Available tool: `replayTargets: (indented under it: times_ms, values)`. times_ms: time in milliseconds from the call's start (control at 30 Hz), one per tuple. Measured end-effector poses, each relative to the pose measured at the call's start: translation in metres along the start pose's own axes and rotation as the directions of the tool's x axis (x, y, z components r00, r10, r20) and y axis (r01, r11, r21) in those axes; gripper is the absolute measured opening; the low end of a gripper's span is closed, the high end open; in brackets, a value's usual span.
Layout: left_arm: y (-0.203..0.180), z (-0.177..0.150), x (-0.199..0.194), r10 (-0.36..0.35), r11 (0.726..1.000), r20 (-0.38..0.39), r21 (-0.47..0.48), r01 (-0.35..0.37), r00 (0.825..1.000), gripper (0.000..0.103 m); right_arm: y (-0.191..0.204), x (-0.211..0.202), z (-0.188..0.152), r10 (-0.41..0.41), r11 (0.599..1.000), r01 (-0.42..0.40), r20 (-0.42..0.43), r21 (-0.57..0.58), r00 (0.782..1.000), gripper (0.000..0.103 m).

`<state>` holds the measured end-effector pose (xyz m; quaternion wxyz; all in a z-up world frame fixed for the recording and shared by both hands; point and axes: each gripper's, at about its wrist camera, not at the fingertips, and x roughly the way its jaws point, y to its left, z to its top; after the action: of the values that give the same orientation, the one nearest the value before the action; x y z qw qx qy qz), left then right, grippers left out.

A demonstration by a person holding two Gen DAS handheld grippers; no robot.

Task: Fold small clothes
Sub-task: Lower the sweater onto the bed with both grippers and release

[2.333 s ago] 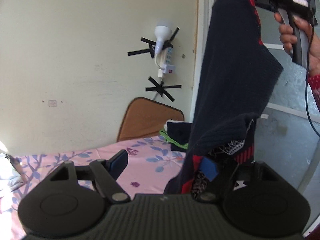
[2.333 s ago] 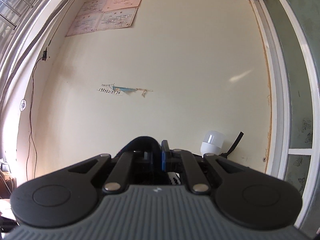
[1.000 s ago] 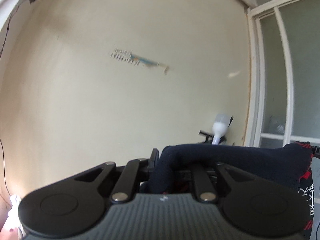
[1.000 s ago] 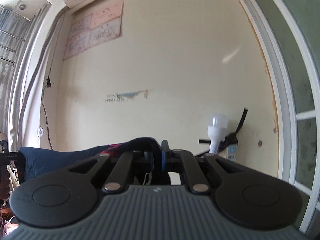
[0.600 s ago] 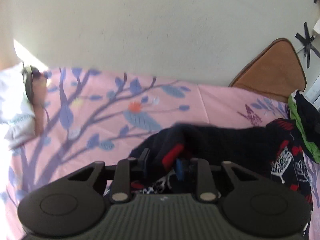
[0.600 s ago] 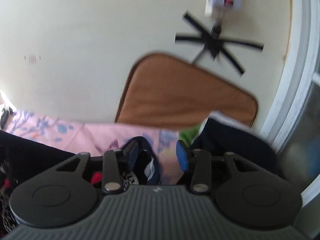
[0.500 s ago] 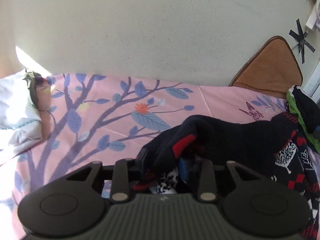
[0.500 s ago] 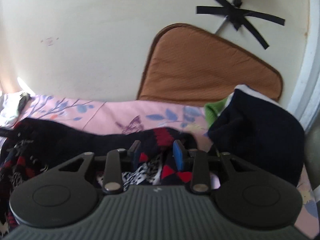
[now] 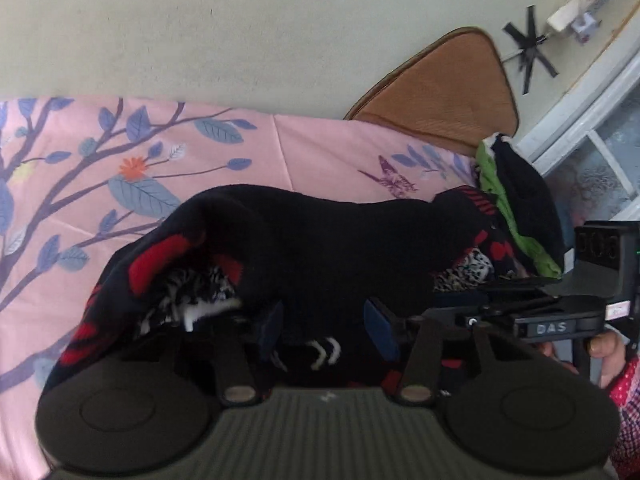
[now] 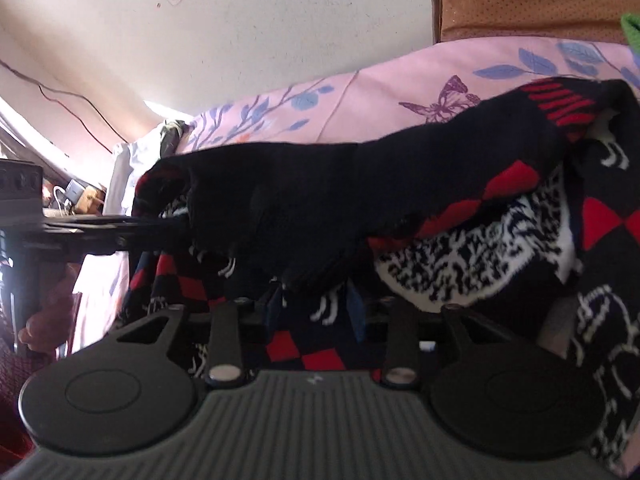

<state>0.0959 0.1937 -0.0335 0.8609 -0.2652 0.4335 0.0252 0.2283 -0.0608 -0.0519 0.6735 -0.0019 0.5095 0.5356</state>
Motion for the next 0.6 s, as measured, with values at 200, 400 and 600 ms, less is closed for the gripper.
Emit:
replayTargets:
  times_ms: [200,400,600]
  values:
    - [0.016,0.096,0.01,0.048,0.99,0.257,-0.138,-0.012,0.965,0.045,0.013,0.018,0.087,-0.12,0.984,0.155,0.328,-0.085,0.937,0.034]
    - [0.014,0.065,-0.07,0.065,0.998,0.419,-0.043,-0.051,0.906,0.067,0.022,-0.033,0.098,-0.13,0.983,0.175,0.445,-0.062,0.886,0.038]
    - [0.03,-0.047,-0.123,0.201,0.977,0.344,0.002,-0.215,0.917,0.081,0.026,-0.112,0.0,-0.151,0.969,0.222,0.444,-0.112,0.883,0.04]
